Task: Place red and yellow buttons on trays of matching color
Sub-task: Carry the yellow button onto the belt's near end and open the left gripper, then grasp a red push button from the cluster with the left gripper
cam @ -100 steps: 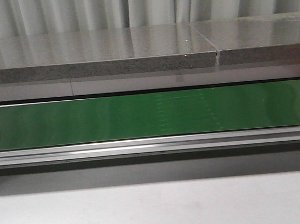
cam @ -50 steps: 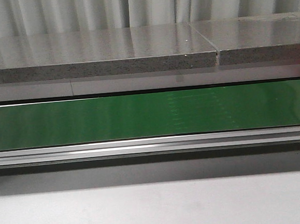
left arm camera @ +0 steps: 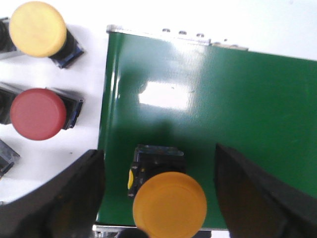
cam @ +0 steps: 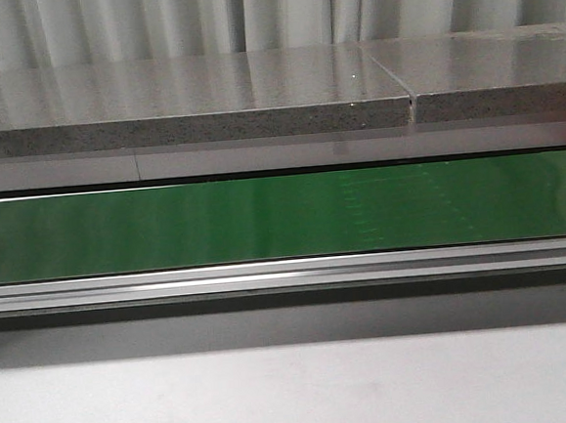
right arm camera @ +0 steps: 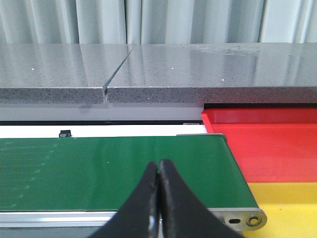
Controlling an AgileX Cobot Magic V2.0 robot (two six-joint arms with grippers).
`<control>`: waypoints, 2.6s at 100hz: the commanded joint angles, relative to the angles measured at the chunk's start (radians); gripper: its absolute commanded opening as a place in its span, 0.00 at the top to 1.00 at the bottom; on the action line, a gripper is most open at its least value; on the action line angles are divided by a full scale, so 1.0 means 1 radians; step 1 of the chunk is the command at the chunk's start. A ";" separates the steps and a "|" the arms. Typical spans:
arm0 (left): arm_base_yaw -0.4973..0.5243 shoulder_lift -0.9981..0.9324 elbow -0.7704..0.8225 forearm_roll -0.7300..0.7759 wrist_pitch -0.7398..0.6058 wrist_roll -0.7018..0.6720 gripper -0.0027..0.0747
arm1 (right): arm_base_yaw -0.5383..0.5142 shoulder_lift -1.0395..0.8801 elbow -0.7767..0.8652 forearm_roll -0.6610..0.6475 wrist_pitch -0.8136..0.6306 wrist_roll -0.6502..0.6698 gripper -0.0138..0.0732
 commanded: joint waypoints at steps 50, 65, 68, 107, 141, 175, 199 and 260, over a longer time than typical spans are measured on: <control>0.092 -0.086 -0.108 -0.050 0.034 -0.023 0.49 | -0.006 -0.010 -0.016 -0.006 -0.080 0.000 0.92; 0.196 -0.100 -0.096 -0.051 0.066 -0.023 0.49 | -0.006 -0.010 -0.016 -0.006 -0.080 0.000 0.92; 0.213 -0.100 -0.094 -0.051 0.077 -0.023 0.49 | -0.006 -0.010 -0.016 -0.006 -0.080 0.000 0.92; 0.363 -0.037 -0.094 -0.043 0.140 -0.024 0.49 | -0.006 -0.010 -0.016 -0.006 -0.080 0.000 0.92; 0.385 0.057 -0.096 0.028 0.147 -0.024 0.49 | -0.006 -0.010 -0.016 -0.006 -0.080 0.000 0.92; 0.385 0.132 -0.098 0.029 0.170 -0.024 0.49 | -0.006 -0.010 -0.016 -0.006 -0.080 0.000 0.92; 0.385 0.142 -0.098 0.037 0.154 -0.024 0.29 | -0.006 -0.010 -0.016 -0.006 -0.080 0.000 0.92; 0.385 0.142 -0.098 0.058 0.084 -0.024 0.29 | -0.006 -0.010 -0.016 -0.006 -0.080 0.000 0.92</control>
